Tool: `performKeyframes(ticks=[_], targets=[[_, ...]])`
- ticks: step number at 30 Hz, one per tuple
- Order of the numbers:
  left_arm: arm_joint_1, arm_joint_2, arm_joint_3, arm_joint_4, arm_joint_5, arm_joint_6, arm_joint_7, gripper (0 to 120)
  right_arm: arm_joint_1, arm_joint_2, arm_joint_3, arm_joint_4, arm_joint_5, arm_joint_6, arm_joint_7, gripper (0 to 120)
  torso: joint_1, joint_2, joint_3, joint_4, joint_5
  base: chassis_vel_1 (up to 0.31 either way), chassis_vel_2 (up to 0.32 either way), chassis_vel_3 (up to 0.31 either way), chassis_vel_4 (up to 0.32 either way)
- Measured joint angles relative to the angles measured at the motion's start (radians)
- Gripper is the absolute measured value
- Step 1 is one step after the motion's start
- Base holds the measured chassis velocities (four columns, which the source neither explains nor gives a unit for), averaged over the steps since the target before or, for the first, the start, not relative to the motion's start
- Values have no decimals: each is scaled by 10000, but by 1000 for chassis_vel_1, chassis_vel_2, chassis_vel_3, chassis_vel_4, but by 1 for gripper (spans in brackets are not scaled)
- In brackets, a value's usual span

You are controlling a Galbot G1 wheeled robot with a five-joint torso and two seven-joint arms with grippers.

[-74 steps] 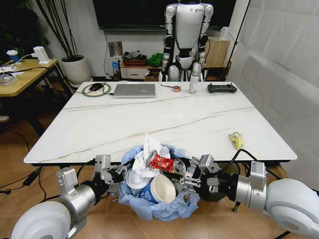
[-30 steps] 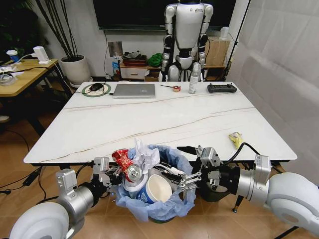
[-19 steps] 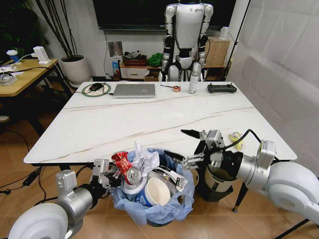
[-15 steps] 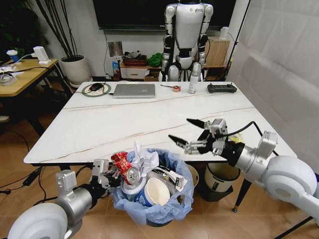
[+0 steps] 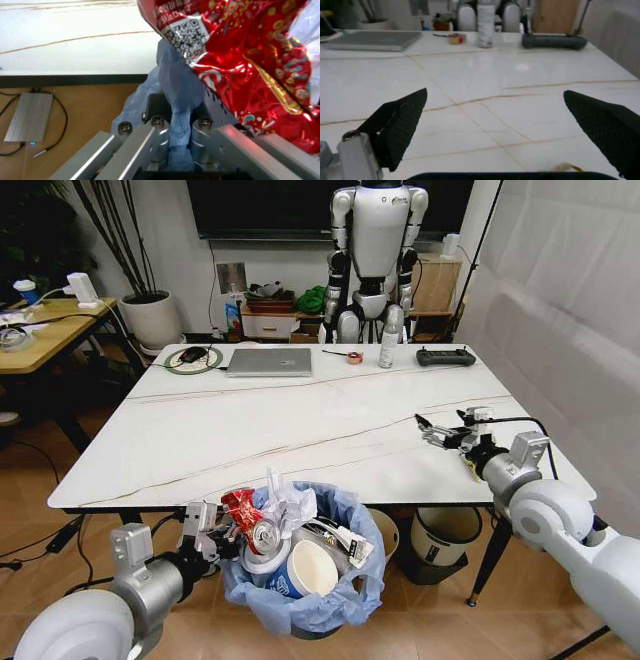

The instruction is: Pick up the trash bin and place the trash from the table into it.

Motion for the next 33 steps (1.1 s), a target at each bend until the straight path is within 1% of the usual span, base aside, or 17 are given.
performKeyframes(ticks=[3,6,13,27,29,30,32,33], targets=[[-32,-25,-2,38,0,0,0,0,-227,15,184,-1,48,-162,219,100,0,0,0,0,2,0,0,0,0],[-97,-69,15,69,4,0,1,0,-683,200,482,131,454,-322,424,100,-1,0,-1,0,1,0,0,0,0],[-126,-78,26,96,5,-12,16,0,-1414,523,727,-21,389,-301,234,100,-1,0,-1,0,1,0,0,0,0],[-93,-115,-21,93,0,-36,33,0,-1381,669,640,-803,143,-135,-230,100,-1,0,-1,1,2,0,0,0,0],[-98,-129,-21,97,0,-39,35,0,-1376,692,627,-921,142,-93,-308,95,-1,0,-1,1,1,0,0,0,0],[-98,-129,-21,97,0,-39,35,0,-1376,692,627,-921,142,-93,-308,95,-1,0,-1,1,1,0,0,0,0],[-104,-137,-20,118,0,-42,37,0,-1352,698,612,-1069,143,-46,-393,86,-1,0,-1,1,2,0,0,0,0],[-105,-139,-19,122,0,-43,38,0,-1346,698,611,-1100,141,-35,-414,85,-1,0,-1,1,2,0,0,0,0]])
